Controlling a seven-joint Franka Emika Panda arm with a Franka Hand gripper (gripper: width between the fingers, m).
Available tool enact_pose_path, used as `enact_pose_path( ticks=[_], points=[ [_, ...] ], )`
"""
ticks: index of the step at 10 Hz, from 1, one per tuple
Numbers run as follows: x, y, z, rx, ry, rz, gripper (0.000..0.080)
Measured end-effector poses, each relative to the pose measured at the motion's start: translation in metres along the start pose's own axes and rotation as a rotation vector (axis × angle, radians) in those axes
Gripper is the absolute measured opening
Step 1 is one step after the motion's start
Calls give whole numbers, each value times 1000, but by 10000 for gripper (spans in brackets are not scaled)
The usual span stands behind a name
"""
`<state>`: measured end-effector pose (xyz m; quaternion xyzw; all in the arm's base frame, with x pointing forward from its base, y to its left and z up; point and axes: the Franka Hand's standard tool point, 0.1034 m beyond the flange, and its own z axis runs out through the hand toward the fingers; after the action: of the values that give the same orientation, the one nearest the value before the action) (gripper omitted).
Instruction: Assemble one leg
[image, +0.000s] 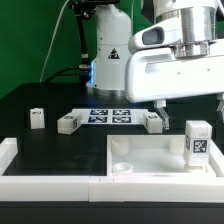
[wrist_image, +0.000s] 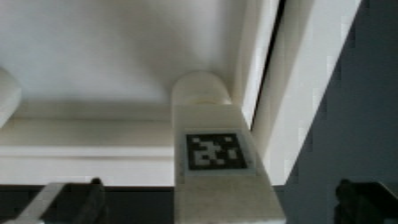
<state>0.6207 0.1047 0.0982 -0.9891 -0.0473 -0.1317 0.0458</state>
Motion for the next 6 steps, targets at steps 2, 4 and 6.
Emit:
enact_pose_path(
  ticks=[2, 4, 6],
  points=[
    [4, 2, 0, 2, -14, 4, 649],
    [2, 0, 0, 10, -52, 3, 649],
    [0, 0, 4, 15, -101, 6, 649]
  ],
)
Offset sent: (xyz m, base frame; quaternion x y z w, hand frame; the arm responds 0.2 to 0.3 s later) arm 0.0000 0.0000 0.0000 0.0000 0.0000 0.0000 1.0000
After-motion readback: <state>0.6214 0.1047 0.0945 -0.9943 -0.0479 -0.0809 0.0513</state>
